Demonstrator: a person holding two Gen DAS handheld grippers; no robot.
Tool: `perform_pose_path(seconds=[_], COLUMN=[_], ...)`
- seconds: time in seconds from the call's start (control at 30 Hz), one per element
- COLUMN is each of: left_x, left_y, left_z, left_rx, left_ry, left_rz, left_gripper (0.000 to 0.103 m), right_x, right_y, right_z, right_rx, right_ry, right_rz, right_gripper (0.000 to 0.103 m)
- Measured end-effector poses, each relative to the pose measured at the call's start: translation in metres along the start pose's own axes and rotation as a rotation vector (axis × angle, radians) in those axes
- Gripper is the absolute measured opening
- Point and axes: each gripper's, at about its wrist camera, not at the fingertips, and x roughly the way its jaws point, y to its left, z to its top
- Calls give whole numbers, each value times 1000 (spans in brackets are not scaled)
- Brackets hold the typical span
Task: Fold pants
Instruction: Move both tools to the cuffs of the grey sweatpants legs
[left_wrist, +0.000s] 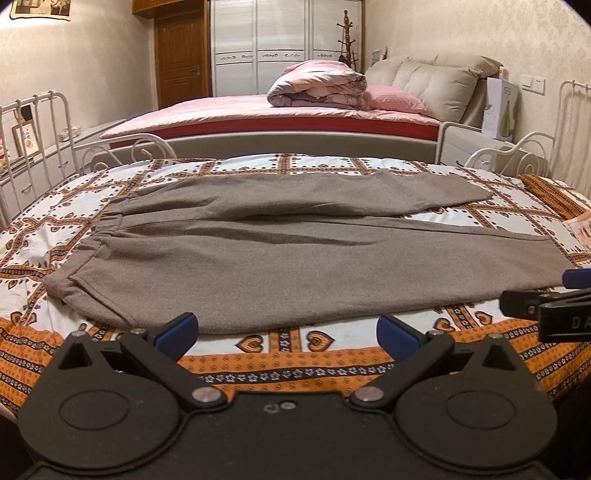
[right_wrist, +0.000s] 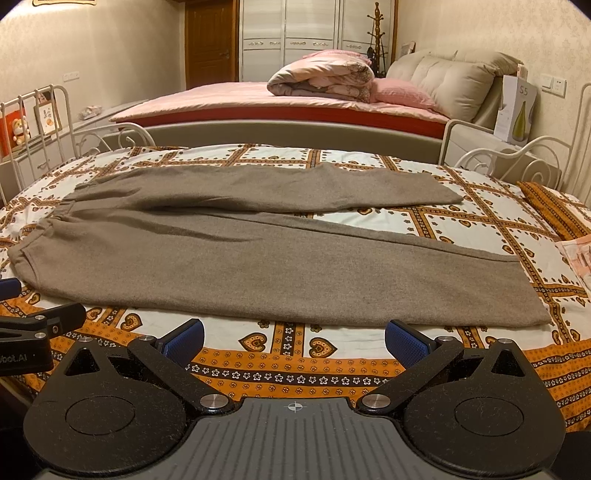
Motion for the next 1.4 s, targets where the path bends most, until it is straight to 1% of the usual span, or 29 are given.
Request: perform_pose_path(seconds=[0.03,0.13,0.2,0.23,0.27,0.3,0.33,0.4,0.43,0.47,0.53,0.6,0.67,0.73,0.77,0.83,0.93,0.97,1.0,1.03,1.07,1.1,1.17,1.2,1.23,1.27,1.3,1.33,1.4], left_x=[0,2,6,9,13,17,23,34,41,48,62,79,100,125,141,179,235,249,265,283,292,302,318,324,329,331,337,338,339], left_y=[4,20,34,44,50,57,66,83,94,104,129,156,180,201,210,229,265,277,286,296,305,311,320,323,325,326,330,333,341], left_z=[3,15,25,30,35,41,47,59,67,73,89,104,116,129,136,147,161,164,166,168,167,167,167,167,167,168,168,169,173], left_rx=[-13,-42,-66,-78,-73,-67,-62,-65,-69,-67,-63,-66,-57,-66,-48,-24,-41,-46,-44,-39,-30,-22,-24,-25,-28,-27,-25,-22,-42], left_ry=[3,10,8,10,16,21,26,31,29,23,-20,-67,-118,-88,-54,11,118,132,151,182,196,204,213,218,209,203,196,192,186], left_rz=[9,4,54,57,40,39,59,71,88,103,127,147,150,164,170,208,237,234,242,229,218,226,205,195,183,183,183,180,142], left_gripper=[97,97,96,95,95,94,94,94,94,94,94,94,96,96,96,96,90,78,62,57,46,44,45,46,48,56,62,65,65], right_x=[0,2,3,6,9,12,17,28,33,38,50,73,102,126,140,168,216,231,246,262,280,297,330,344,359,370,381,392,406], right_y=[-1,-6,-8,-11,-13,-15,-17,-24,-27,-28,-26,-12,2,14,22,42,84,99,113,128,142,152,167,175,180,183,186,188,189], right_z=[1,10,19,24,30,36,42,57,65,74,90,109,129,145,155,171,197,206,212,218,224,227,230,231,232,232,233,234,235], right_rx=[5,-1,-12,-16,-18,-22,-26,-4,6,6,-29,-69,-90,-92,-101,-115,-146,-169,-188,-211,-245,-276,-323,-350,-375,-391,-399,-409,-429], right_ry=[-1,-13,-26,-32,-33,-35,-38,-49,-63,-96,-150,-104,-26,-23,-25,-19,-5,-4,-2,0,4,8,19,25,32,45,60,68,81], right_rz=[9,50,70,80,91,104,109,126,136,138,192,242,283,275,271,277,295,300,290,290,288,276,284,290,300,309,313,314,332], right_gripper=[103,103,103,103,103,103,103,103,103,103,103,103,103,103,103,103,103,103,103,103,103,103,102,101,91,87,87,87,87])
